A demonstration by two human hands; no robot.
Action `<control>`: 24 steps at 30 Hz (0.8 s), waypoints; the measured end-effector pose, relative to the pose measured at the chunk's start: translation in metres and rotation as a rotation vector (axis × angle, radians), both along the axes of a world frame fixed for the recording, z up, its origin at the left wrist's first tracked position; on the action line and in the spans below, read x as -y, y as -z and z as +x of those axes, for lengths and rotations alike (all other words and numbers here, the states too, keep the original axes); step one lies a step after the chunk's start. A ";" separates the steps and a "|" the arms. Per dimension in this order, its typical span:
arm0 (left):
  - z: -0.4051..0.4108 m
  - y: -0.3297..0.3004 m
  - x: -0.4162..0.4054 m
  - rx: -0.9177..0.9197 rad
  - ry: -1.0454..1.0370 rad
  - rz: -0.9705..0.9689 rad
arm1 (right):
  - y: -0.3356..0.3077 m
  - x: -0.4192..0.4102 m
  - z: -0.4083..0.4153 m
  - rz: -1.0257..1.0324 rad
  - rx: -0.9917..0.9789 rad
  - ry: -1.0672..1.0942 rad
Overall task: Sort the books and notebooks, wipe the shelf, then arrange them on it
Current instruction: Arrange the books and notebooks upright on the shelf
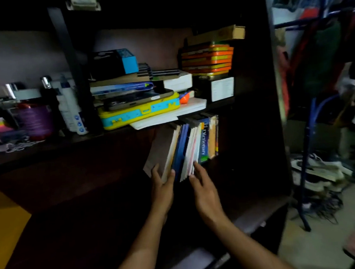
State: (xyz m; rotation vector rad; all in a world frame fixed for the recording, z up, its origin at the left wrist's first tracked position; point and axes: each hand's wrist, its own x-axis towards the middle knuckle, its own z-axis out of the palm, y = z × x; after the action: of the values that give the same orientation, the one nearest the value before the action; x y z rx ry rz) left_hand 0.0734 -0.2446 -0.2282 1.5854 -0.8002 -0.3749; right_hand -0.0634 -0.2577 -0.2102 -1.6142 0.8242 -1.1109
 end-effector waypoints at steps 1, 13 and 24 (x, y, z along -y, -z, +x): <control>-0.009 -0.006 -0.008 0.030 0.020 -0.002 | -0.009 0.002 -0.017 -0.011 -0.009 0.007; -0.331 -0.049 -0.036 -0.063 0.889 0.066 | -0.066 -0.074 -0.339 -0.032 -0.449 0.325; -0.517 -0.048 -0.067 0.135 1.297 0.287 | -0.080 -0.160 -0.575 0.042 -1.082 0.680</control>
State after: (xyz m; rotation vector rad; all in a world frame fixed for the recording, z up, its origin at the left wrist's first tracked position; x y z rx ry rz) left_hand -0.4436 -0.1780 -0.1806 1.1404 -1.8942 -1.3490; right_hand -0.6386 -0.0980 -0.1306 -1.9238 2.1944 -0.5340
